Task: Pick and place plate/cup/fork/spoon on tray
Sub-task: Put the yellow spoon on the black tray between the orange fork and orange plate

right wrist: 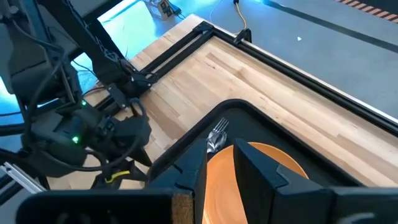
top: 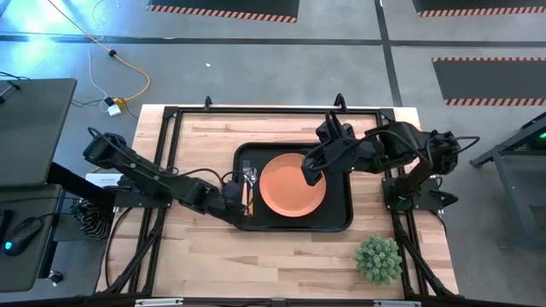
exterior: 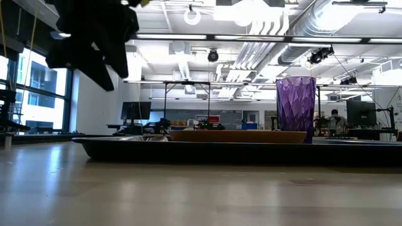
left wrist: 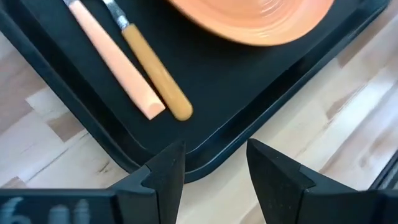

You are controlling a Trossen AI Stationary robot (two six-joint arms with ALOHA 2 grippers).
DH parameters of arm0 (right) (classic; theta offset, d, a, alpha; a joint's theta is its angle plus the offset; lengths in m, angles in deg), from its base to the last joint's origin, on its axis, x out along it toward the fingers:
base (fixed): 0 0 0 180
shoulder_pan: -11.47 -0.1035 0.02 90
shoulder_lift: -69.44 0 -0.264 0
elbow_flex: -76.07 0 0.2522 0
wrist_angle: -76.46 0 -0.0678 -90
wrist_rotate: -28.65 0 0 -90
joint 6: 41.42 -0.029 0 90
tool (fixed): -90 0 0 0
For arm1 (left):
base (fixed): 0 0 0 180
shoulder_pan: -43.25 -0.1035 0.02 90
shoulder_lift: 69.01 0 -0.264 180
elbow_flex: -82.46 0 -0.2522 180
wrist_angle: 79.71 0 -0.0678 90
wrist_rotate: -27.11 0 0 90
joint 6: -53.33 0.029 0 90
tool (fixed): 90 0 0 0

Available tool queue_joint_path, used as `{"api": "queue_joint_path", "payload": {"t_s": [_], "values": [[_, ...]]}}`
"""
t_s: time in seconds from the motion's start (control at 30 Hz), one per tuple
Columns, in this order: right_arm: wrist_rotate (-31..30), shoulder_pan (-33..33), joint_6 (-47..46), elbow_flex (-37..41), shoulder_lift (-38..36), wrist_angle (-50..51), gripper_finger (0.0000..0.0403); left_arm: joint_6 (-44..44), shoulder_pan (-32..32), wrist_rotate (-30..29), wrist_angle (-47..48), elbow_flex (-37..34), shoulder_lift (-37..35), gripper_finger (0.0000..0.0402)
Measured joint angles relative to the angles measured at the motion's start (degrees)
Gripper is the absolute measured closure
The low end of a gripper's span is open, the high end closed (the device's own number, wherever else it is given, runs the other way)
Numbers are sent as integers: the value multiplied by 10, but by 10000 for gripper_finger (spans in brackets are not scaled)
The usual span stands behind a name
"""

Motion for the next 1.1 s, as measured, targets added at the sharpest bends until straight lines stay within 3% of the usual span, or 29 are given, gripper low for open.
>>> {"api": "queue_joint_path", "payload": {"t_s": [0.13,0.73,1.1], "values": [[0,0,5,0,0,10,331,11,-10,18,-22,0,26,253],[-1,0,23,0,0,21,331,35,-41,102,-114,0,115,394],[-13,0,24,0,0,28,331,15,-41,107,-102,0,134,401]]}}
